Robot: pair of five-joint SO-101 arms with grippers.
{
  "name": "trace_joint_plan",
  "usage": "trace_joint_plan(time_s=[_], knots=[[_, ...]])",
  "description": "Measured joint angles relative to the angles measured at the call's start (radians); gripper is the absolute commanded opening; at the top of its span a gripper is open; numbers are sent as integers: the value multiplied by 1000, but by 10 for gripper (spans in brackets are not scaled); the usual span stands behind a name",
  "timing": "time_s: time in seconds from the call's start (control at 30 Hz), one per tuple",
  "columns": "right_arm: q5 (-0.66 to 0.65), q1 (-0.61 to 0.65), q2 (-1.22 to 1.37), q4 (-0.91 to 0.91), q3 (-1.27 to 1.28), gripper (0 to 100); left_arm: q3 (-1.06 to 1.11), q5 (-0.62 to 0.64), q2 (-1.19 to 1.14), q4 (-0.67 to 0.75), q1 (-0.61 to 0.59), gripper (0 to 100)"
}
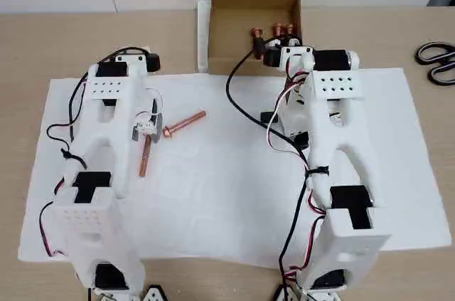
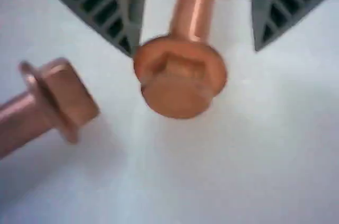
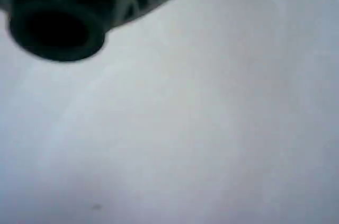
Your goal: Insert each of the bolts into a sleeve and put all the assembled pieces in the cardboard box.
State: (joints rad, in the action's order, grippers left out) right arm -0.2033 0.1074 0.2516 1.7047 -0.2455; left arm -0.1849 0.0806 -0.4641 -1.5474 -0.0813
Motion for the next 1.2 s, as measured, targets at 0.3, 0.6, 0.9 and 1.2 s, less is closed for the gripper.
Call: trace_joint_plan(time_s=[0.3, 0.6, 0.9, 1.2], knots=[[0, 0, 0, 0, 0, 4, 95, 0, 0, 106, 0, 133], [0, 0, 0, 0, 0, 4, 118, 0, 3, 123, 8, 61], [0, 0, 0, 0, 0, 4, 173, 5, 15, 173, 12, 57], [0, 0, 0, 0, 0, 4, 126, 12, 6, 135, 12, 14]])
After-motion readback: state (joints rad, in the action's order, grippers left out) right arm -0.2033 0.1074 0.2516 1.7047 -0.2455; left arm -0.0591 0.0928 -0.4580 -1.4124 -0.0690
